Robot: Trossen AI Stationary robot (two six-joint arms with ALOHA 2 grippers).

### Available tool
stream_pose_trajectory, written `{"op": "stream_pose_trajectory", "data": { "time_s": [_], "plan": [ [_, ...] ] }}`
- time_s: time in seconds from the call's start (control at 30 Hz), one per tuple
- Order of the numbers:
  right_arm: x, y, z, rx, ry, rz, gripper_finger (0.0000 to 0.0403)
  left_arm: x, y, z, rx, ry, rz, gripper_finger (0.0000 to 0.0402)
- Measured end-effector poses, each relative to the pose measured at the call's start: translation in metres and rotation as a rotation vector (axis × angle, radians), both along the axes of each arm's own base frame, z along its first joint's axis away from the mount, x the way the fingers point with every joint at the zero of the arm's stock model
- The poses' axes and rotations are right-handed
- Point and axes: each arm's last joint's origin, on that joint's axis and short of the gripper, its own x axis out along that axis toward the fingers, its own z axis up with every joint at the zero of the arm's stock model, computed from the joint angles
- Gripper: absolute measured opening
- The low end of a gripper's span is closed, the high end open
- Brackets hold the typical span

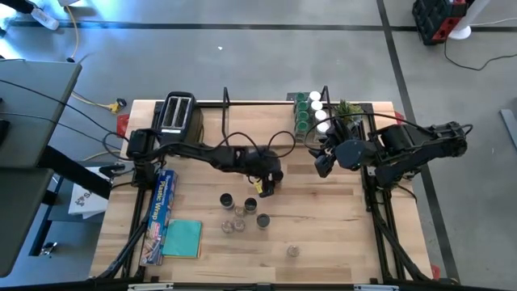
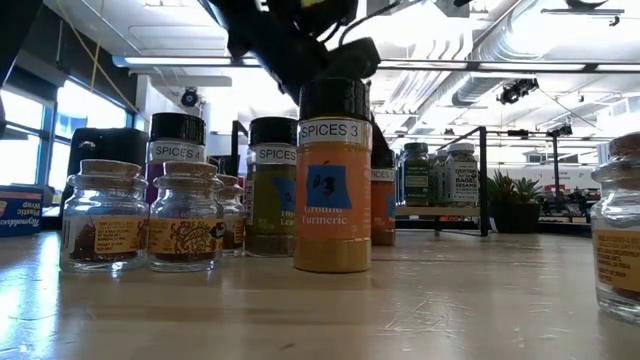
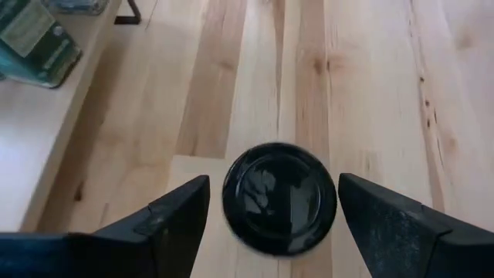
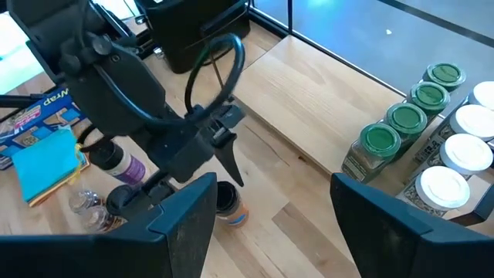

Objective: Shelf spices
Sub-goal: Put the black seasoning bottle on the shelf

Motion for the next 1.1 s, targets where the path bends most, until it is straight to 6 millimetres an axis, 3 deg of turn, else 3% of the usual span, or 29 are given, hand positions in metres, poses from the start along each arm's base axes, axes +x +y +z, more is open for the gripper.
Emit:
{"op": "stream_pose_trajectory", "data": {
  "time_s": [0.17,0.3,0.57,0.63,0.7,0.87,0.97,1.1],
  "plan": [
    [0.000,0.000,0.000,0.001,-0.001,-0.001,0.0248,0.003,-0.001,-0.014,-0.014,0.028,0.011,0.0282],
    [0.000,0.000,0.000,0.012,-0.006,-0.012,0.0248,0.004,-0.001,-0.014,-0.036,0.010,0.034,0.0274],
    [0.000,0.000,0.000,0.018,-0.009,-0.018,0.0248,0.005,0.001,-0.013,-0.053,-0.004,0.041,0.0194],
    [0.000,0.000,0.000,0.029,-0.016,-0.029,0.0248,0.003,0.004,-0.008,-0.077,-0.008,0.035,0.0193],
    [0.000,0.000,0.000,0.042,-0.025,-0.042,0.0248,-0.001,0.007,0.006,-0.079,-0.028,0.040,0.0193],
    [-0.006,-0.002,0.004,0.076,-0.061,-0.065,0.0248,-0.011,0.030,0.087,0.049,-0.116,0.067,0.0193],
    [-0.010,-0.003,0.008,0.070,-0.091,-0.077,0.0248,-0.014,0.060,0.122,0.158,-0.124,0.087,0.0193],
    [-0.015,-0.009,0.012,0.034,-0.124,-0.126,0.0248,-0.014,0.113,0.151,0.209,-0.149,0.155,0.0193]
  ]
}}
